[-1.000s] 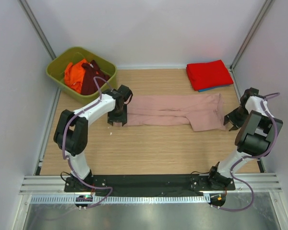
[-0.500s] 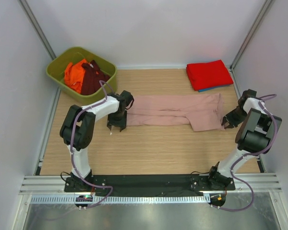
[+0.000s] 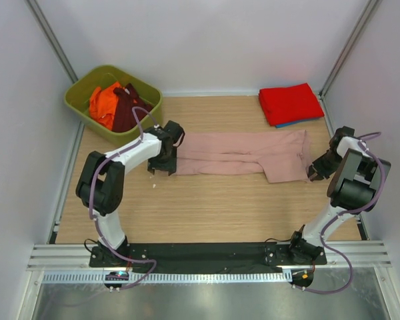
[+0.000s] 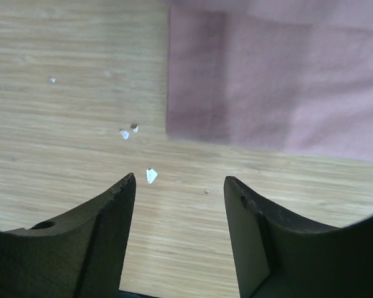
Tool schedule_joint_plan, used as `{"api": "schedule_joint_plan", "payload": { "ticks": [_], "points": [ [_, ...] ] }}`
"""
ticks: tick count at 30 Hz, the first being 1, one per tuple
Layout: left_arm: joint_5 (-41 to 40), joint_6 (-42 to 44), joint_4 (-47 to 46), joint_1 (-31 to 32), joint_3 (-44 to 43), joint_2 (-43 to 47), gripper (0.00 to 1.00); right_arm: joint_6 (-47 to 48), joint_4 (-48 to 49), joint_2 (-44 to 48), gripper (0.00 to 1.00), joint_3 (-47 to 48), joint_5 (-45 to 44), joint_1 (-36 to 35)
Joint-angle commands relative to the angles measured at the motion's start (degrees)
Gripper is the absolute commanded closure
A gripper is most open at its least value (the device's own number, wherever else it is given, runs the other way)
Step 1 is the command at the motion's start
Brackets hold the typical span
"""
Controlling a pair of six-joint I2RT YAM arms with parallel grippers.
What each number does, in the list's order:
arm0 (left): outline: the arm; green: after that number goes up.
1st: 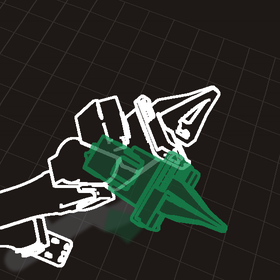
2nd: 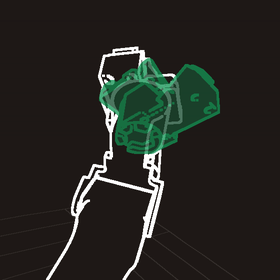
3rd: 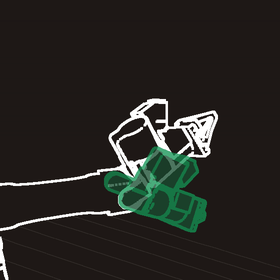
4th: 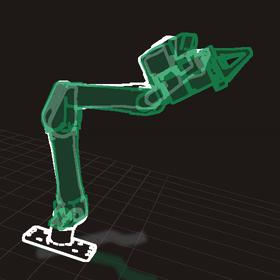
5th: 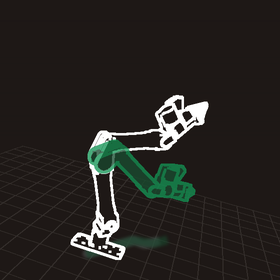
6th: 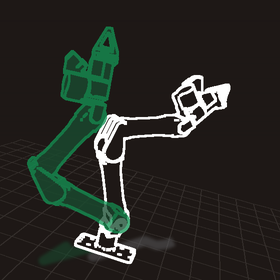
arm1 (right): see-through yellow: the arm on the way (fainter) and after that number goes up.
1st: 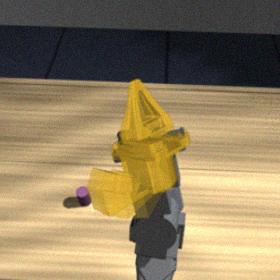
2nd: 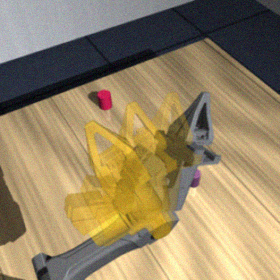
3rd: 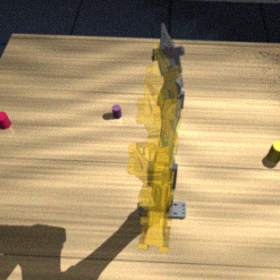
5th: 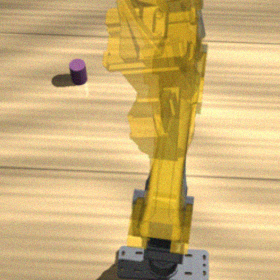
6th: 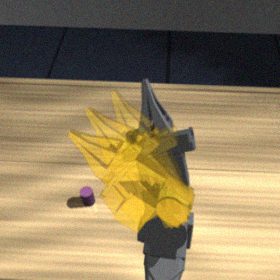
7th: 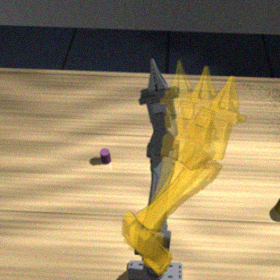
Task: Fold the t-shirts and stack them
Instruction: Fold the tshirt
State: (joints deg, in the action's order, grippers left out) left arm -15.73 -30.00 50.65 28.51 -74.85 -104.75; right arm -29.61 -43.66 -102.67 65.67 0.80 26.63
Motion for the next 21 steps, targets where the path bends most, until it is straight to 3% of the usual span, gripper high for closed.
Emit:
{"api": "schedule_joint_plan", "payload": {
  "ticks": [1, 7, 12, 15, 16, 19, 21],
  "points": [
    [0.3, -0.8, -3.2, -0.2, -2.3, -0.7, 0.41, 0.9, 0.6, -0.2, 0.73, 0.5, -0.5, 0.1],
    [-0.5, 1.0, -4.1, -0.2, -5.3, -6.7, 0.47, 0.5, 0.7, -2.3, 0.74, 2.4, 0.2, 0.1],
    [-2.6, 3.4, -7.7, -0.5, -4.2, -8.0, 0.55, 0.3, 1.3, -2.1, 0.81, 1.4, 0.8, -0.1],
    [-3.0, 3.5, -7.9, -0.6, -4.2, -9.5, 0.7, 1.0, 1.5, -2.2, 0.85, 0.8, 0.0, -0.1],
    [-3.0, 3.3, -7.9, -0.6, -3.8, -9.7, 0.82, 1.1, 1.5, -2.3, 0.87, 0.7, -0.4, -0.2],
    [-2.4, 2.3, -7.7, -0.5, -1.5, -8.6, 0.96, 1.6, 0.9, -2.3, 0.99, 0.2, -3.3, -0.1],
    [-2.5, 1.4, -7.2, -0.6, 0.1, -7.1, 1.0, 1.7, -0.5, -2.2, 0.99, 0.6, -5.4, -0.2]
  ]
}}
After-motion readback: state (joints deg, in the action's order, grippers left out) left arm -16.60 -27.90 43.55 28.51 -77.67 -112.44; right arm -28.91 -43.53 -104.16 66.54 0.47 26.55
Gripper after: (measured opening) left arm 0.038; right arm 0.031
